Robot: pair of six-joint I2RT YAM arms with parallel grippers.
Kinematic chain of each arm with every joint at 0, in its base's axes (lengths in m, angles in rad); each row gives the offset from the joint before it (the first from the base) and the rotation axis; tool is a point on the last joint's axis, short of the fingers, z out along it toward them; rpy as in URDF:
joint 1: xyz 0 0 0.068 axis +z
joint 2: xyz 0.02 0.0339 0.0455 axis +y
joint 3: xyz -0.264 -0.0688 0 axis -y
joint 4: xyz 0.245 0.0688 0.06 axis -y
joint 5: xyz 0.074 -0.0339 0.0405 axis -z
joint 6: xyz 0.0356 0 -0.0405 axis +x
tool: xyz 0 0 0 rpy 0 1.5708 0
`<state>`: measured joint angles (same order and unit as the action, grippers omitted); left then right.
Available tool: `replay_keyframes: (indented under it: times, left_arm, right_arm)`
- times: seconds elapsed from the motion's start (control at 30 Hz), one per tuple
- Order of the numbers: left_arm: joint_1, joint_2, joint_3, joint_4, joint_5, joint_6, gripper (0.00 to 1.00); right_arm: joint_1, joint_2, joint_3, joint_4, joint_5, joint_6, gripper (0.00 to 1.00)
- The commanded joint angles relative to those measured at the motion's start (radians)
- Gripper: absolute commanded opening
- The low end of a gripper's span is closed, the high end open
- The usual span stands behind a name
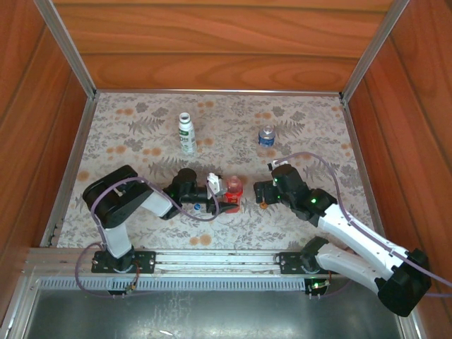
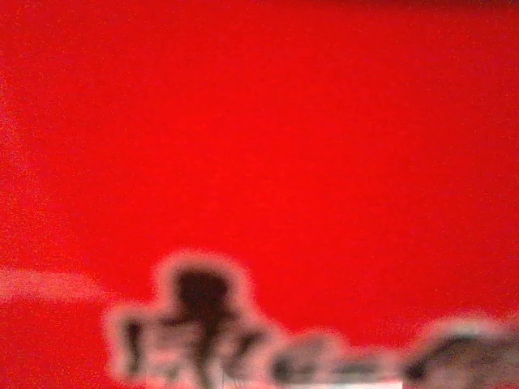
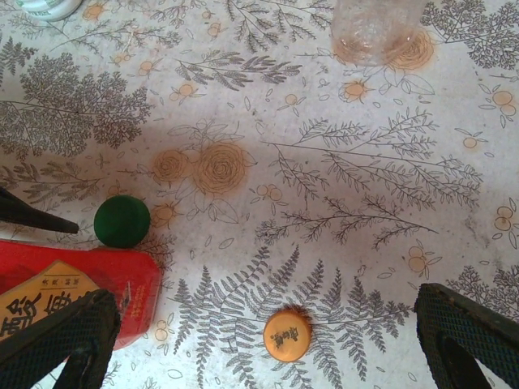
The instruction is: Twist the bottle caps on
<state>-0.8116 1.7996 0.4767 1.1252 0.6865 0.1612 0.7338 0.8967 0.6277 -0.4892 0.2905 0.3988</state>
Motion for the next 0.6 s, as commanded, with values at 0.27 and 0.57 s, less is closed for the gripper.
replay_keyframes:
  times: [0.27, 0.57]
  left_arm:
    - [-0.003, 0.001, -0.003, 0.100, 0.038, 0.018, 0.64]
    - [-0.003, -0.012, -0.012, 0.100, 0.050, 0.018, 0.53]
  right_arm:
    - [0.002, 0.007, -0.027, 0.026, -0.014, 0.025, 1.00]
    - [0.001, -0.001, -0.057, 0.046, 0.033, 0.042, 1.00]
